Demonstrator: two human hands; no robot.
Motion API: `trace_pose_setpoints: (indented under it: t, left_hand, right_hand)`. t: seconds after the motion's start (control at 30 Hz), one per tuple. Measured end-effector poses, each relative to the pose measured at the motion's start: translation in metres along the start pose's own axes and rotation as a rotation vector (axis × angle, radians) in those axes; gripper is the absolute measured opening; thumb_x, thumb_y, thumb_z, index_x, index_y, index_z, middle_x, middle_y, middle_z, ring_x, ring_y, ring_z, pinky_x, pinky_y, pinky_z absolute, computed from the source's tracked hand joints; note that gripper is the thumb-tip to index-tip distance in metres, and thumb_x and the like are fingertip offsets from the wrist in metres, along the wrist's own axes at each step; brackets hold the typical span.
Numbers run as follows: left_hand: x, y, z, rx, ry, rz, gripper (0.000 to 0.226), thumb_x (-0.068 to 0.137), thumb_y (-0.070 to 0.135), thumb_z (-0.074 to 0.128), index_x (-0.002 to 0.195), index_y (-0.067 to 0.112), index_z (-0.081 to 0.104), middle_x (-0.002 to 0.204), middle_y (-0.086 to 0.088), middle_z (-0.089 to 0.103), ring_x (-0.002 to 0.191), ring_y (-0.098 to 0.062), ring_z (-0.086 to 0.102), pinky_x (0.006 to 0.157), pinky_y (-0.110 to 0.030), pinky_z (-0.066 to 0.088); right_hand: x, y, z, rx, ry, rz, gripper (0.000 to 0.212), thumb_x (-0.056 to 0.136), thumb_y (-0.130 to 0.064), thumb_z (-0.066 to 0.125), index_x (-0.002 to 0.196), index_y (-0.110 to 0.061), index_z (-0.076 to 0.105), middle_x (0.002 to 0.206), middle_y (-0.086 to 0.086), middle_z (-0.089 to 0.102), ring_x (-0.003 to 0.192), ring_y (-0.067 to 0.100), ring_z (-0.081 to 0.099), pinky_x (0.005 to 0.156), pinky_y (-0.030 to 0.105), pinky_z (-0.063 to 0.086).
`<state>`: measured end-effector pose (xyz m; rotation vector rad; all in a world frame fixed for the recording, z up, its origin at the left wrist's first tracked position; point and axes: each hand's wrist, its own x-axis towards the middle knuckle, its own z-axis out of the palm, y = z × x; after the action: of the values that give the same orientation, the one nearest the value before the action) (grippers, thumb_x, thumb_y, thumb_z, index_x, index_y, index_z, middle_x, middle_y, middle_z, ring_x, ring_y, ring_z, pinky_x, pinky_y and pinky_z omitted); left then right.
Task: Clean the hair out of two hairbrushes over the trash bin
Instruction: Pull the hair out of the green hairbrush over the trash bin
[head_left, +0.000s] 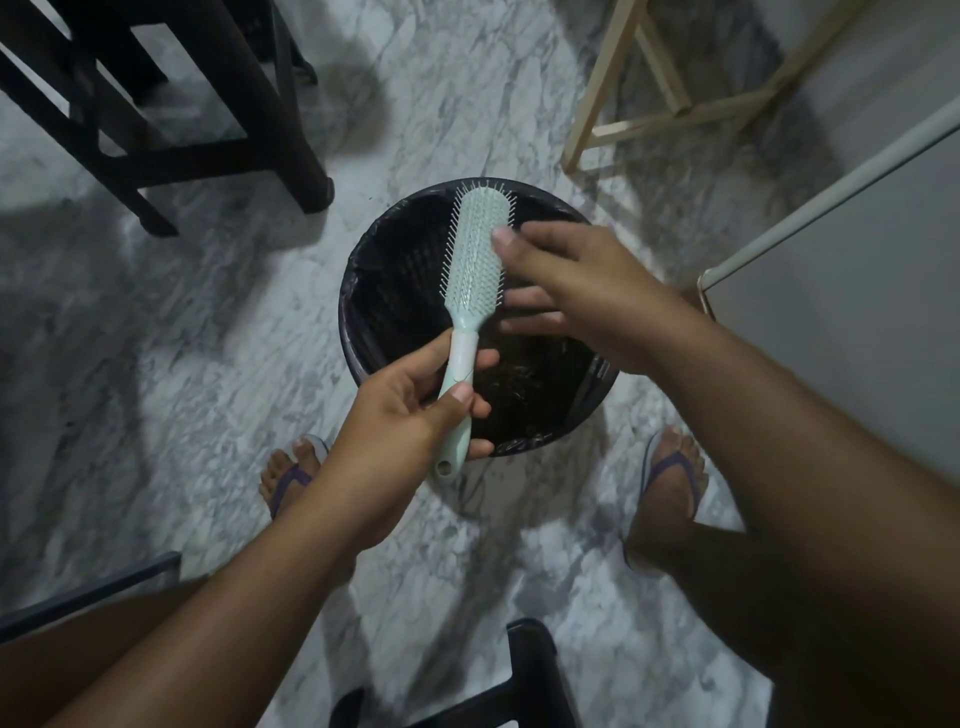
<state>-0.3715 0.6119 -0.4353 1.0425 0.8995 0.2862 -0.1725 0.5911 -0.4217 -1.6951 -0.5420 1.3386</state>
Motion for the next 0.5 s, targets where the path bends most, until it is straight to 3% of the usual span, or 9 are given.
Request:
trace_pose_setpoints:
  t: [0.07,0.2,0.33,0.5]
  left_hand:
    - [-0.001,-0.001,0.001,0.017,-0.016,0.001,0.047,0.098,0.000,0.052,0.139,0.023,0.057,0.124,0.004,0.071,0.080,-0.010,0.059,0.067,-0.032,0.056]
    - [-0.001,0.000,0.002,0.021,-0.007,-0.002,0.048,0.098,0.000,0.052,0.140,0.023,0.056,0.122,0.005,0.071,0.080,-0.010,0.059,0.067,-0.031,0.056]
    - [-0.001,-0.001,0.001,0.031,0.010,-0.002,0.047,0.098,-0.001,0.052,0.139,0.022,0.057,0.122,0.006,0.071,0.079,-0.009,0.059,0.067,-0.031,0.056]
    - [-0.003,-0.001,0.002,0.058,0.023,0.007,0.049,0.097,-0.001,0.053,0.139,0.023,0.056,0.120,0.007,0.073,0.079,-0.010,0.060,0.068,-0.031,0.056]
  right_hand:
    - [-0.004,-0.002,0.005,0.010,-0.101,-0.024,0.034,0.097,-0.025,0.065,0.117,0.003,0.067,0.105,0.014,0.076,0.091,0.022,0.076,0.078,0.033,0.064]
    - [-0.005,-0.006,0.000,-0.090,0.007,-0.105,0.023,0.087,-0.020,0.077,0.093,0.001,0.075,0.076,0.009,0.078,0.067,0.017,0.076,0.068,0.027,0.065]
    - [-0.005,-0.012,-0.011,-0.289,0.115,-0.282,0.026,0.082,-0.022,0.082,0.082,0.003,0.075,0.067,0.012,0.076,0.058,0.019,0.074,0.057,0.028,0.063]
    - [-0.002,-0.020,-0.021,-0.169,0.404,-0.656,0.021,0.087,-0.022,0.078,0.079,-0.002,0.075,0.063,0.006,0.071,0.050,0.010,0.065,0.053,0.025,0.052]
